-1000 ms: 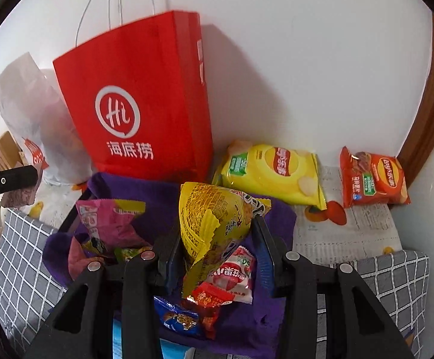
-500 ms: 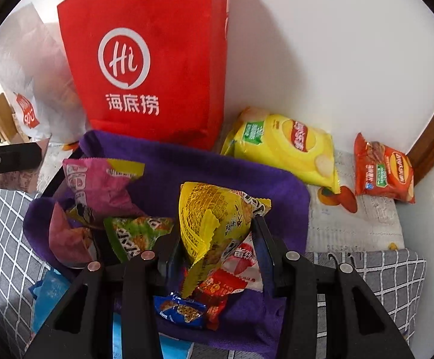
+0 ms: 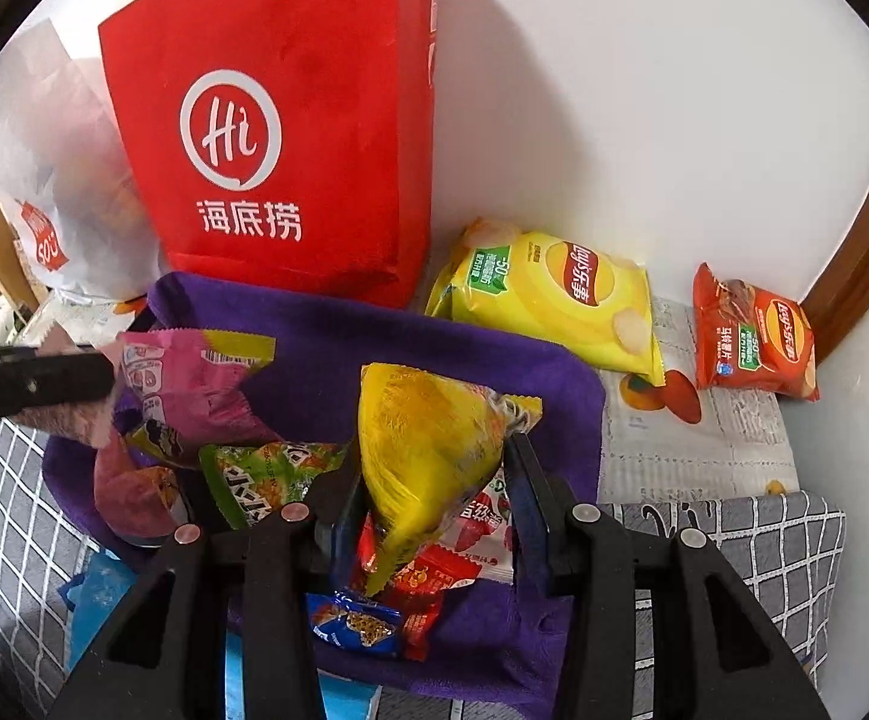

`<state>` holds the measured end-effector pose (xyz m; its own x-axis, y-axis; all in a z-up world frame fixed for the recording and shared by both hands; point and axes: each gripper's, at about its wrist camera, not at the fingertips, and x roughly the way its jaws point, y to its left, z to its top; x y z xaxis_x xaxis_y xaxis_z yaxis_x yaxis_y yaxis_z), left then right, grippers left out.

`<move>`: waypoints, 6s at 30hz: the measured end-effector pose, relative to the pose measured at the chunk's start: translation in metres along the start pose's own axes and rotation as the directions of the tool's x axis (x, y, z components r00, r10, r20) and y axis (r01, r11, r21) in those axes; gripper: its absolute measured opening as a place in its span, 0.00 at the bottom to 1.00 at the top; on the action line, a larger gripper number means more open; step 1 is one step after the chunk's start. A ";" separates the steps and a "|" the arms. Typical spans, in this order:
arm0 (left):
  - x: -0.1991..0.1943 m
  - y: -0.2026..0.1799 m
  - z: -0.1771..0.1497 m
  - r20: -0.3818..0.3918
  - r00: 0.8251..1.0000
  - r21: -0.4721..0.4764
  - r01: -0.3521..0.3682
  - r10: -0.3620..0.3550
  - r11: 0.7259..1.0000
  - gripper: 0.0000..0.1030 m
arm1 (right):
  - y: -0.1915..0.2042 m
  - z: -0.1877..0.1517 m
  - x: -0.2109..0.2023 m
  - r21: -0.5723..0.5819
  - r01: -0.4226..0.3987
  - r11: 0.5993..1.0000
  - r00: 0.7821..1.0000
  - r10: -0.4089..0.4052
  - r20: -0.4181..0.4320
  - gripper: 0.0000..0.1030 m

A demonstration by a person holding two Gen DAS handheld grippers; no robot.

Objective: Organize snacks
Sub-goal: 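Lower the yellow bag onto the purple cloth and open the right tool, then lower the beige packet onto the purple cloth and open the left tool, then grasp the pink candy packet on the bed cover with the right tool, then grasp the pink Lotso ice-pop packet with the left tool while the right holds the candy, then carry the Lotso packet with the left tool while the right carries the pink candy to the cloth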

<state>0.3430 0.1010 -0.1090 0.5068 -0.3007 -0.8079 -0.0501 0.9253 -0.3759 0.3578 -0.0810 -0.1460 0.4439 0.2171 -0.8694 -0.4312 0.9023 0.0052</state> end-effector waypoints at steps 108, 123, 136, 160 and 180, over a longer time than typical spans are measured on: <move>-0.049 -0.003 -0.210 -0.074 0.990 0.113 -0.108 0.117 0.988 0.55 | 0.027 -0.253 -0.094 0.089 0.018 0.996 1.000 -0.020 0.024 0.35; -0.037 -0.009 -0.240 0.123 0.966 0.223 -0.250 0.227 0.942 0.23 | 0.028 -0.251 -0.087 0.108 -0.026 0.994 1.000 0.025 0.007 0.39; -0.040 0.000 -0.239 0.103 0.988 0.187 -0.133 0.116 0.973 0.32 | 0.026 -0.251 -0.086 0.101 -0.070 0.992 0.998 0.070 0.003 0.48; -0.084 -0.007 -0.235 0.156 0.972 0.152 -0.202 0.178 0.968 0.22 | 0.019 -0.243 -0.092 0.170 -0.016 0.985 1.000 0.017 -0.004 0.38; -0.131 -0.048 -0.175 0.226 0.971 0.158 -0.117 0.080 0.980 0.22 | 0.028 -0.188 -0.175 0.133 -0.021 0.991 0.985 -0.002 0.173 0.37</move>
<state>0.1284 0.0560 -0.0646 0.6829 -0.1658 -0.7115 0.0273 0.9790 -0.2019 0.1201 -0.1636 -0.0869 0.5741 0.2764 -0.7707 -0.3323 0.9389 0.0893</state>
